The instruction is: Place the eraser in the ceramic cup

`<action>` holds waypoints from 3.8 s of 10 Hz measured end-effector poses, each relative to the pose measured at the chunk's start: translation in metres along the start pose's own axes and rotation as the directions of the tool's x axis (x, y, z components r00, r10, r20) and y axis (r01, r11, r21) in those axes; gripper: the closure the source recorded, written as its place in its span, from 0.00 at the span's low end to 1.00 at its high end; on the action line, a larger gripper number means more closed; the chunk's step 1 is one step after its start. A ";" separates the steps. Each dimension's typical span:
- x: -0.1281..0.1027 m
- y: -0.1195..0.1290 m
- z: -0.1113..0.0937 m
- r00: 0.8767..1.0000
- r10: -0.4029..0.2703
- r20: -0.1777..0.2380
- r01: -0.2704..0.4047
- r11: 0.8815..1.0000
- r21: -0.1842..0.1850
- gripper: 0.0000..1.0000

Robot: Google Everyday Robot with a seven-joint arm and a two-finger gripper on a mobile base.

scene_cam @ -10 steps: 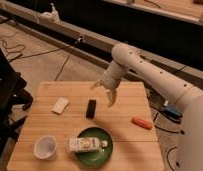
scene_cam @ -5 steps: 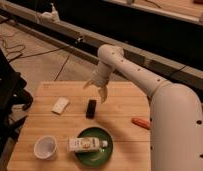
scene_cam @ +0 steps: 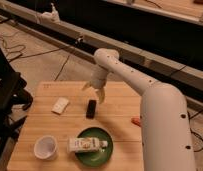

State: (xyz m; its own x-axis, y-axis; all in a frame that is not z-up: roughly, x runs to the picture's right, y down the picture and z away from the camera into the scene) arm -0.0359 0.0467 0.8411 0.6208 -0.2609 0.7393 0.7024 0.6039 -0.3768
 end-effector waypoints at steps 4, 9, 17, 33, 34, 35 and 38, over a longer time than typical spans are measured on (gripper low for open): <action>0.001 0.000 0.000 1.000 0.003 -0.002 -0.003 1.000 -0.001 0.20; 0.004 0.003 0.028 1.000 -0.017 0.013 0.017 0.998 -0.055 0.20; 0.003 0.011 0.086 0.998 -0.045 0.036 0.048 0.995 -0.087 0.20; 0.014 0.008 0.066 0.996 -0.002 0.088 0.000 1.000 0.026 1.00; 0.010 0.006 0.058 0.996 -0.009 0.089 0.006 0.999 0.033 1.00; 0.002 0.002 0.047 0.996 -0.022 0.088 0.018 0.999 0.037 1.00; -0.021 -0.009 0.027 0.995 -0.071 0.075 0.068 0.997 0.040 1.00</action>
State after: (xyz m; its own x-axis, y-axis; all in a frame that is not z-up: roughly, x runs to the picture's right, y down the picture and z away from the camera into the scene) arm -0.0645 0.0673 0.8439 0.5415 -0.2464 0.8038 0.7287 0.6143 -0.3027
